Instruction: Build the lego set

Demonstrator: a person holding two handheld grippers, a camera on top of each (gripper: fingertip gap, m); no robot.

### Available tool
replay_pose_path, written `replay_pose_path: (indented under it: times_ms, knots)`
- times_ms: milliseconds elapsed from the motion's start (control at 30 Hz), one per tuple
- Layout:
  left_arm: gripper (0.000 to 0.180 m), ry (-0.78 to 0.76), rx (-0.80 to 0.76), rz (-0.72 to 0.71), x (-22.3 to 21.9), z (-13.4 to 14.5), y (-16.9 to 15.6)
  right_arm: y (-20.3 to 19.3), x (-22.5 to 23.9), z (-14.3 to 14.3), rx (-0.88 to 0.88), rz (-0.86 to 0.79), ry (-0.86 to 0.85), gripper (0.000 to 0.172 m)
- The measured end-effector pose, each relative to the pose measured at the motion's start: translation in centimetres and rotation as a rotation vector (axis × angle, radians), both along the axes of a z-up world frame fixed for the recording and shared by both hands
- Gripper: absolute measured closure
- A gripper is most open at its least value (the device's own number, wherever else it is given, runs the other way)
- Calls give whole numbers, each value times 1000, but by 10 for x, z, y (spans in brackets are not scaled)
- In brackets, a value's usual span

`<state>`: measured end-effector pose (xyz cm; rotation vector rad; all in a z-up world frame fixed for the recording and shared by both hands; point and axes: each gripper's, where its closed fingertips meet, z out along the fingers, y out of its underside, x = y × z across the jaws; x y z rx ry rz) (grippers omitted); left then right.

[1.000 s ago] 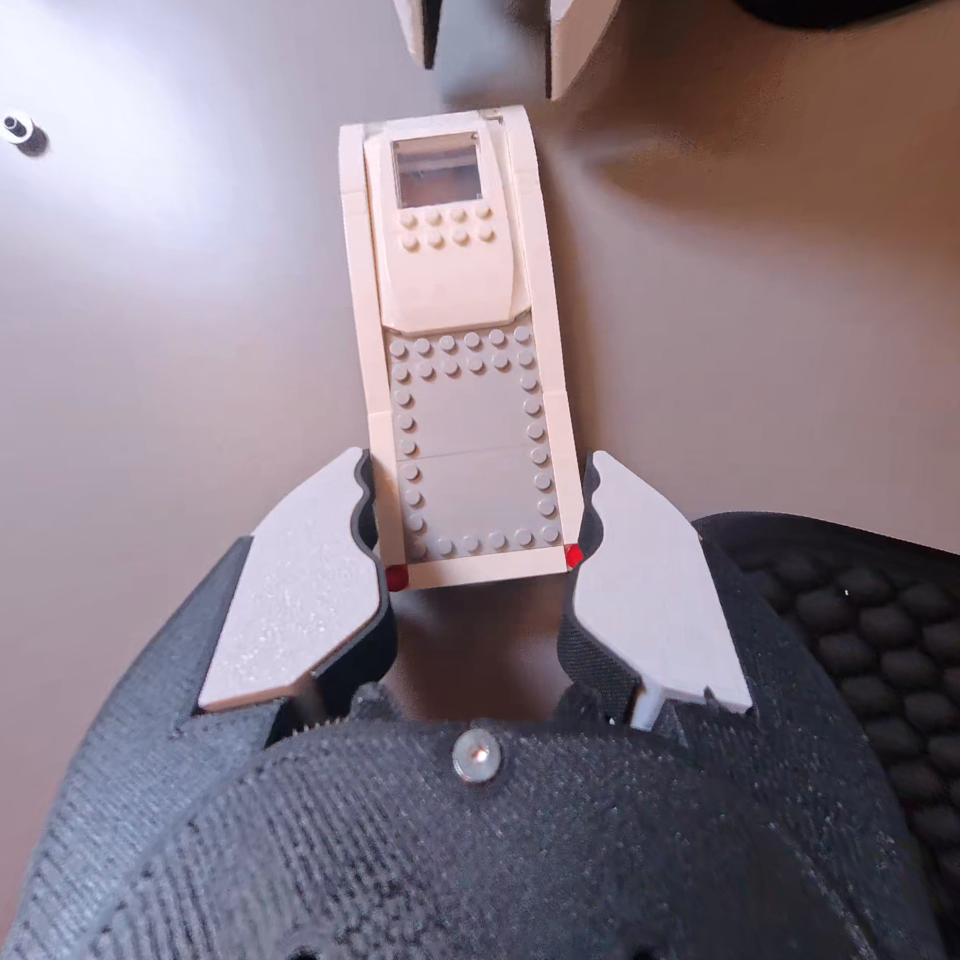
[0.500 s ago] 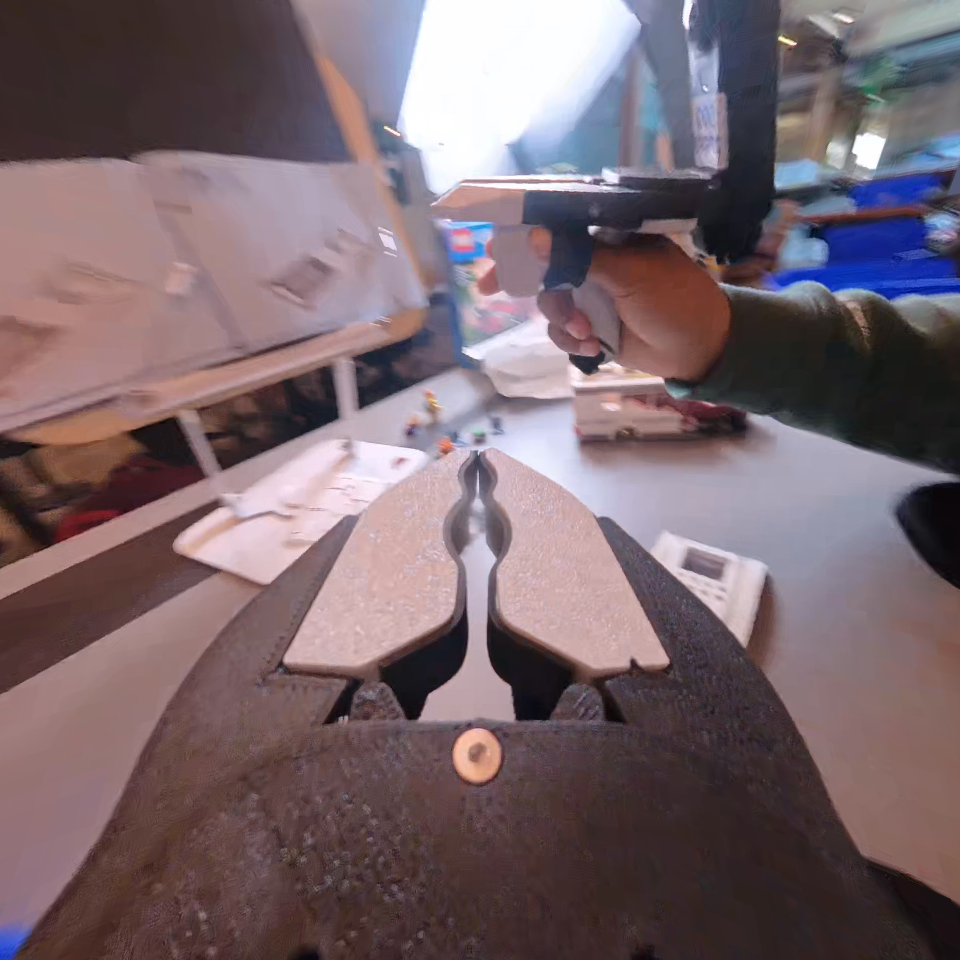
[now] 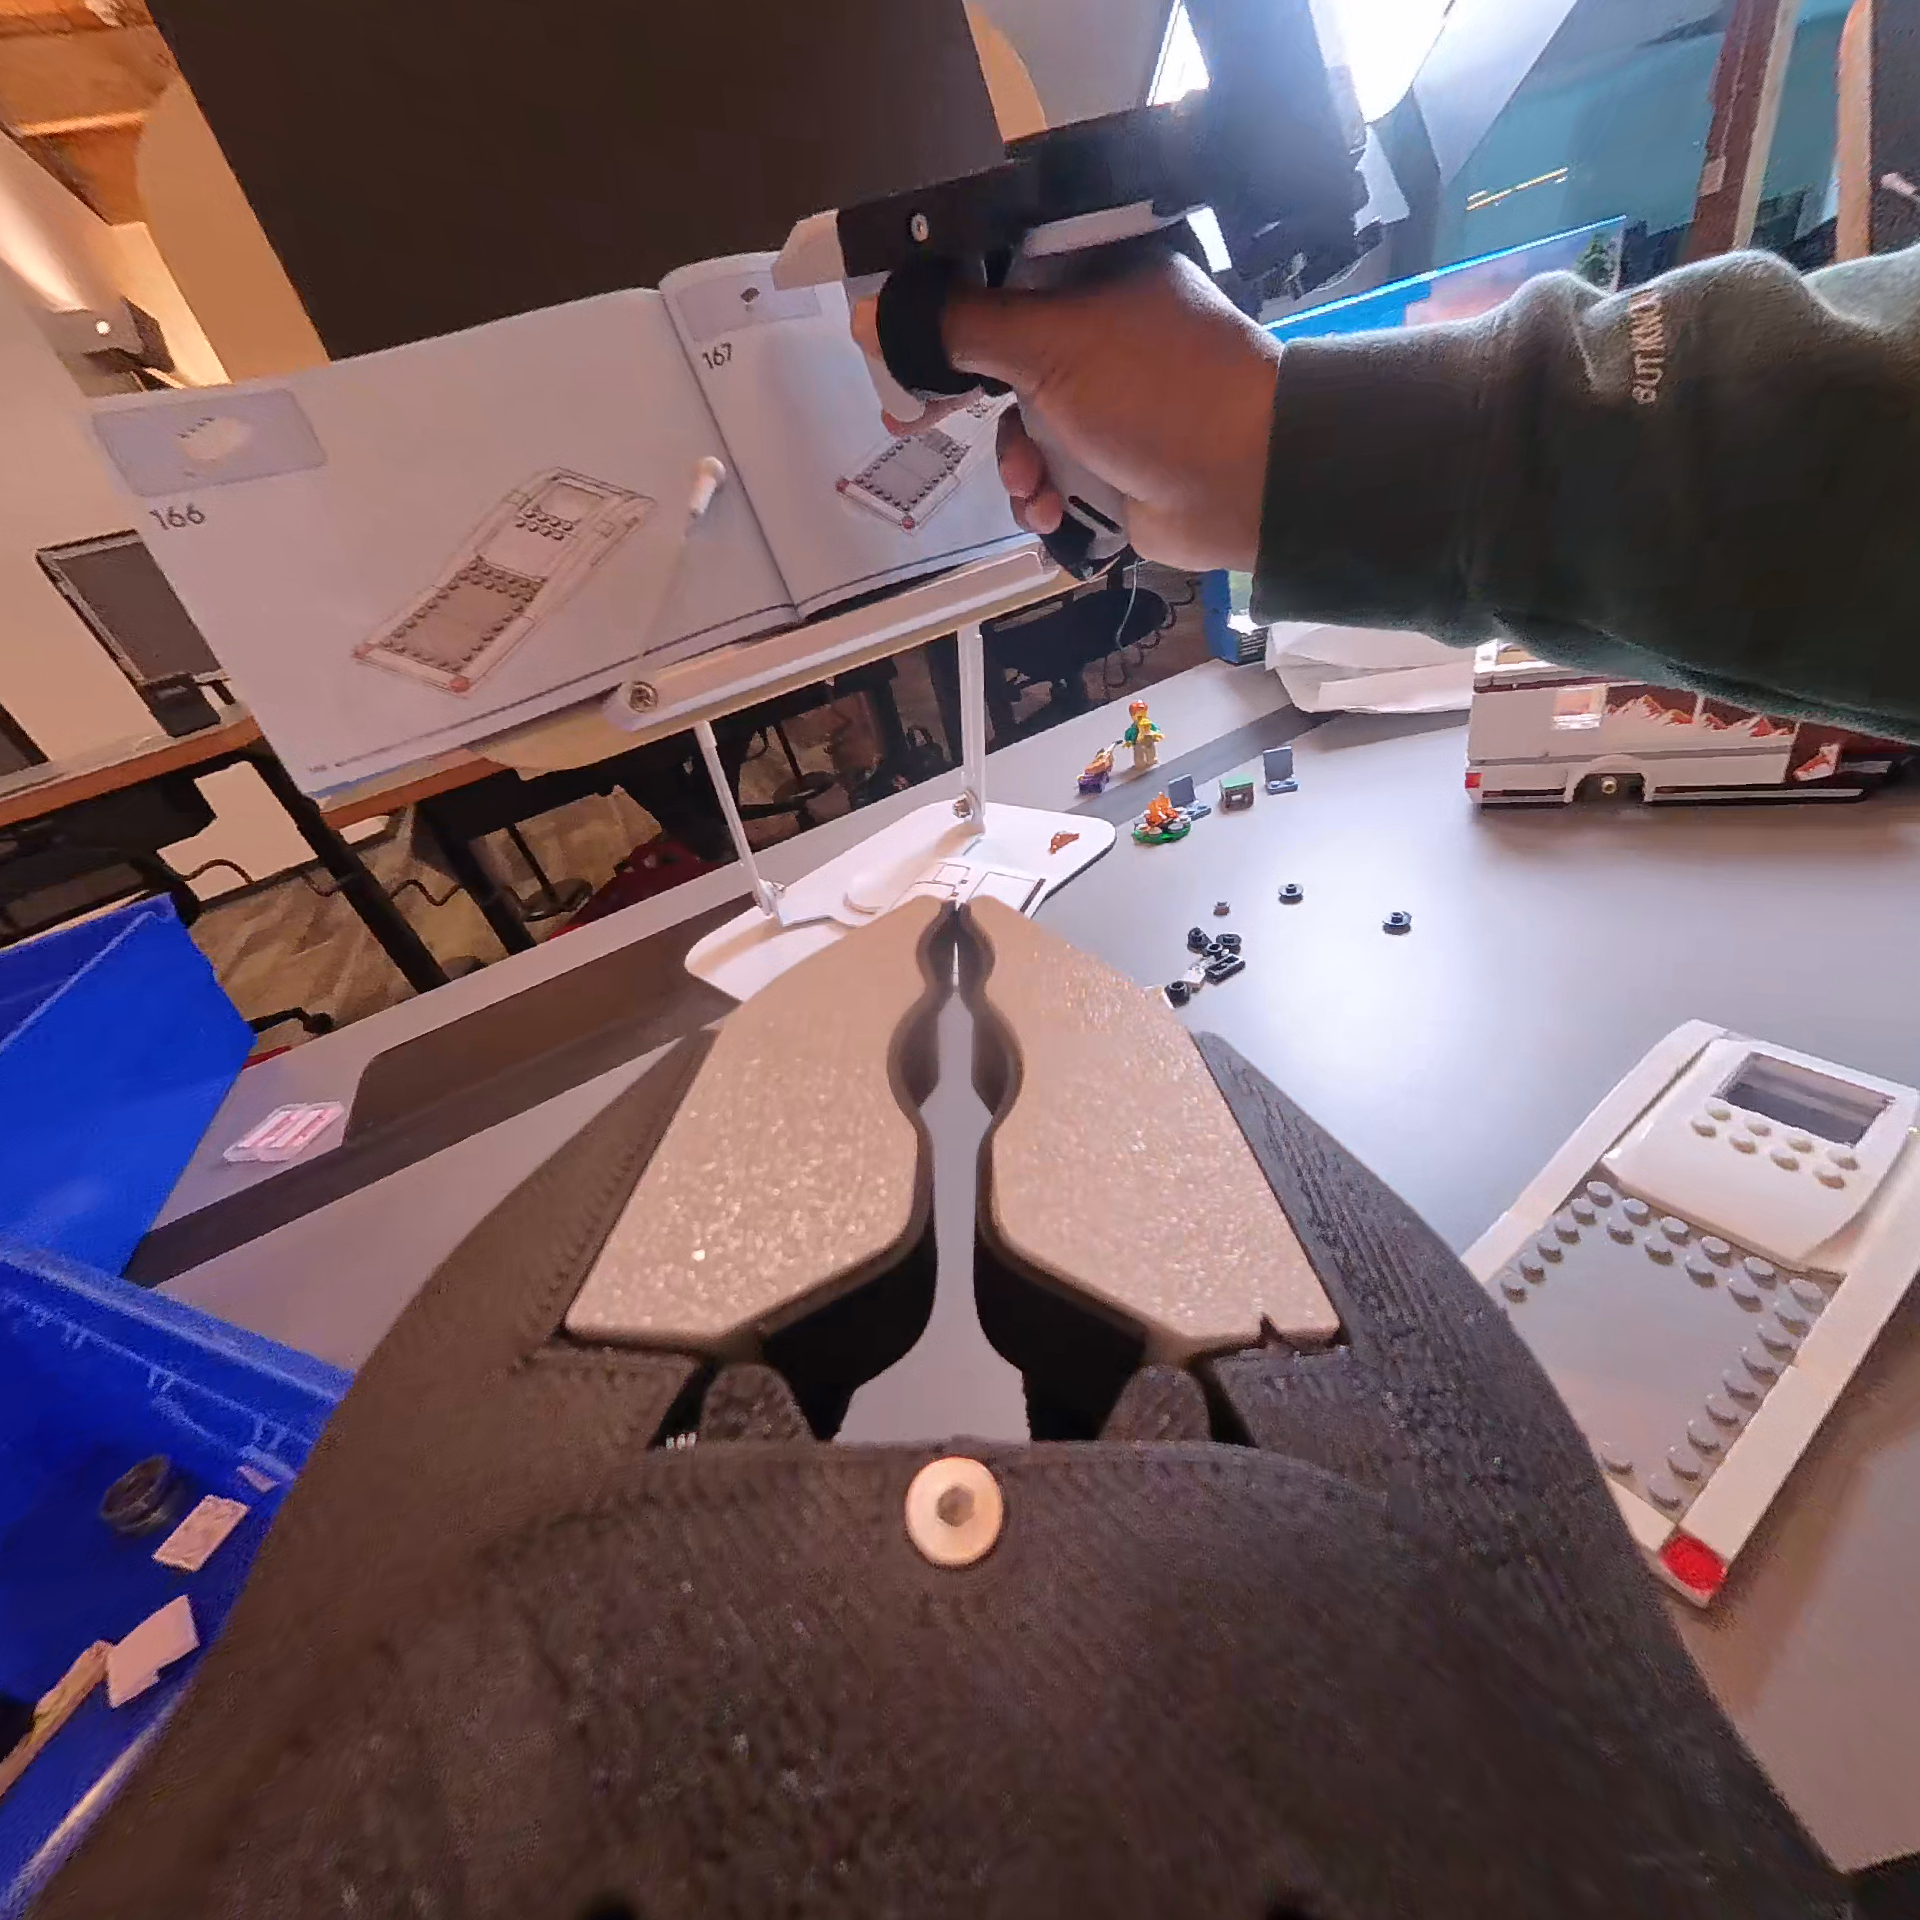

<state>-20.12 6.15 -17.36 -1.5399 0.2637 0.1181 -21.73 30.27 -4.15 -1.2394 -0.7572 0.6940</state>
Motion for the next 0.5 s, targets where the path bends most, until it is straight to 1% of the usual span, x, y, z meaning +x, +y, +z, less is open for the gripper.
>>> replay_pose_path:
  times_ms: [133, 200, 300, 333, 433, 500]
  knots:
    - [180, -18, -27, -4, 0, -6, 2, -7, 1, -9, 16, 42, -37, 172]
    - [180, -25, -39, -2, -1, -9, 3, -23, -1, -28, 5, 166, -142, 172]
    - [180, -12, -55, -3, 0, -14, 5, -60, 13, -84, -55, 427, -383, 172]
    - [180, -6, -59, -9, 2, -15, 6, -68, 24, -106, -75, 484, -466, 168]
    - [180, -4, -87, -32, 9, -24, 9, -94, 67, -174, -182, 643, -733, 165]
    - [180, -4, -112, -50, 14, -31, 11, -107, 96, -215, -236, 712, -915, 161]
